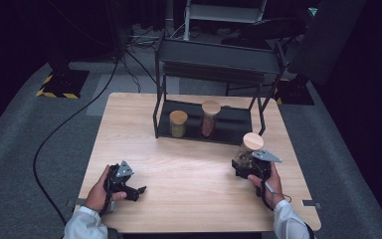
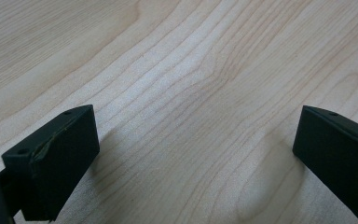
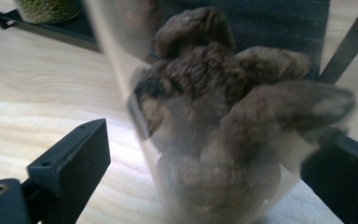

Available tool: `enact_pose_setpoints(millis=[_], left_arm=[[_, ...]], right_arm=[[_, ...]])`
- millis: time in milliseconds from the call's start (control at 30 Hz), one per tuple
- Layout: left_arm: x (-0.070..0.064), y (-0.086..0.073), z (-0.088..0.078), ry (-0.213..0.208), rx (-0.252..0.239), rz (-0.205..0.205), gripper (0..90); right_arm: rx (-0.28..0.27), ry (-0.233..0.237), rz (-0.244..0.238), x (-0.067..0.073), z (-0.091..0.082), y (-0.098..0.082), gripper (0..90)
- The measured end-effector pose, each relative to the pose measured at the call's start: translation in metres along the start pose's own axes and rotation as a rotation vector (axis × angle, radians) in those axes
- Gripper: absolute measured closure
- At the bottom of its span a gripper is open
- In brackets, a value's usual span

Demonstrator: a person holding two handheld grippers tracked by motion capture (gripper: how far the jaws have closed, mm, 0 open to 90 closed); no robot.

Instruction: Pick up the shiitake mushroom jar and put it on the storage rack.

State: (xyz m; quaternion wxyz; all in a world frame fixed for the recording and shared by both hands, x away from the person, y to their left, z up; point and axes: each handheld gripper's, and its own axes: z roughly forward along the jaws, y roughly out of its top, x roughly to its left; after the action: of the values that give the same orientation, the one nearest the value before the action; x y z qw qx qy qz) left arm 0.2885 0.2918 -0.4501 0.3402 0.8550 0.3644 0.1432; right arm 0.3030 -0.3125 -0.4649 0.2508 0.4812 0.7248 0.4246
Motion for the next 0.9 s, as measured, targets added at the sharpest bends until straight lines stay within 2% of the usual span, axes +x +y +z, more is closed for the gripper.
enact_pose_setpoints(millis=[300, 367, 900], left_arm=[[0.0, 0.0, 0.0, 0.0, 0.0, 0.0, 0.1], [0.0, 0.0, 0.0, 0.0, 0.0, 0.001, 0.1], [0.0, 0.0, 0.0, -0.001, 0.0, 0.001, 0.1]], right_arm=[[-0.041, -0.034, 0.036, 0.004, 0.001, -0.002, 18.7], [-0.053, -0.062, 0.033, 0.009, 0.002, -0.003, 23.0], [-0.051, -0.071, 0.013, 0.012, 0.002, -0.002, 24.4]])
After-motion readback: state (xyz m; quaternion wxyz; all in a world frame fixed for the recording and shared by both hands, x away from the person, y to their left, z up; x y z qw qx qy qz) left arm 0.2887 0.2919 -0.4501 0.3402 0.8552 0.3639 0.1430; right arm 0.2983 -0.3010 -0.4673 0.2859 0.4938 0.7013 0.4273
